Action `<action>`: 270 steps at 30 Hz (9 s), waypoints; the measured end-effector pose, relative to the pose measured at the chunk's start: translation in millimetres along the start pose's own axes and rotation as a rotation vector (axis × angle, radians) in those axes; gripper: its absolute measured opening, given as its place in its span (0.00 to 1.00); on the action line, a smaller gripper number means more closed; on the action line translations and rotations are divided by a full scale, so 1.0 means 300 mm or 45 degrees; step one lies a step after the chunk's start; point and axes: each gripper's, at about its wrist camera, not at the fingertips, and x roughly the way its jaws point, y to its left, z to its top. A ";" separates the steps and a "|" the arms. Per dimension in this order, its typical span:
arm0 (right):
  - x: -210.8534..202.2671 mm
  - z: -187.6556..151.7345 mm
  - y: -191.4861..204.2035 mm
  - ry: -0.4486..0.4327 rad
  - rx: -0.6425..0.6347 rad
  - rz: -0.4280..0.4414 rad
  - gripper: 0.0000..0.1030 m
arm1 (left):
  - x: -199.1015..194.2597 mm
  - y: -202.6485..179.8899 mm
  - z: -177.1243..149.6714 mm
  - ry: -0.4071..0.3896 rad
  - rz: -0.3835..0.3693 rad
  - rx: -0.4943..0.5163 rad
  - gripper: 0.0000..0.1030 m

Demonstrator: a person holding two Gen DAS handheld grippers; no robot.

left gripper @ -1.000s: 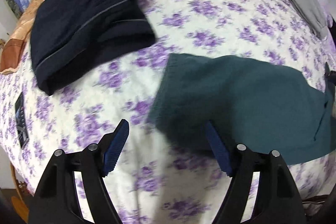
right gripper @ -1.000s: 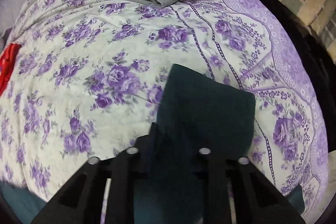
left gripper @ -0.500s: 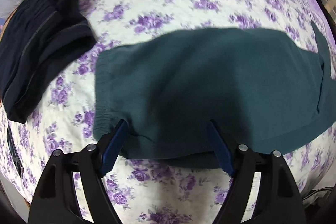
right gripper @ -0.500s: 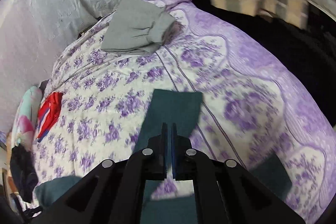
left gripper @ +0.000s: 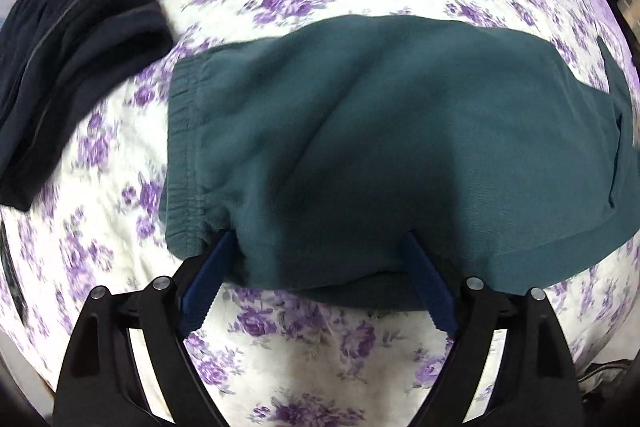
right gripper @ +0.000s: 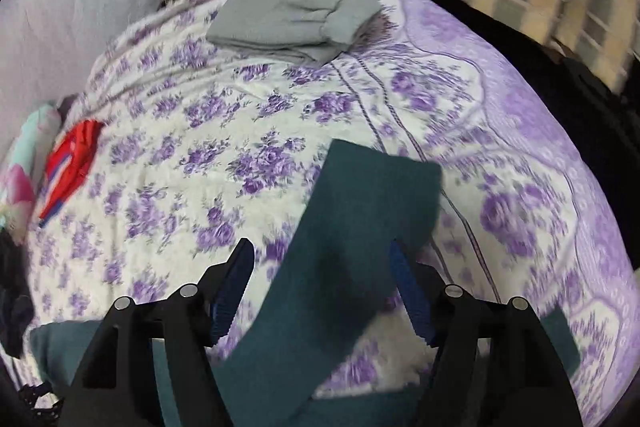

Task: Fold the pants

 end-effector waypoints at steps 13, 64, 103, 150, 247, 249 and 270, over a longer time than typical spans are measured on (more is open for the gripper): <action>0.288 0.137 0.013 0.189 -0.037 -0.104 0.57 | -0.040 0.007 -0.002 -0.003 -0.021 -0.164 0.82; -0.169 -0.367 -0.689 0.024 0.464 0.031 0.45 | -0.028 -0.034 0.001 0.050 -0.002 0.149 0.84; -0.280 -0.457 -0.792 -0.173 0.754 0.127 0.46 | 0.033 -0.043 0.036 0.067 0.031 0.106 0.86; -0.350 -0.385 -0.584 -0.007 0.296 -0.402 0.30 | 0.031 -0.002 0.090 0.079 -0.030 0.081 0.86; -0.344 -0.661 0.165 0.135 -0.690 0.416 0.03 | 0.013 0.158 -0.016 0.073 -0.116 -0.015 0.85; -0.326 -0.707 0.164 0.186 -0.758 0.376 0.03 | 0.008 0.161 -0.019 0.069 -0.108 -0.002 0.85; -0.275 -0.564 0.475 0.089 -0.557 0.611 0.48 | -0.049 0.321 -0.040 0.125 -0.178 -0.183 0.76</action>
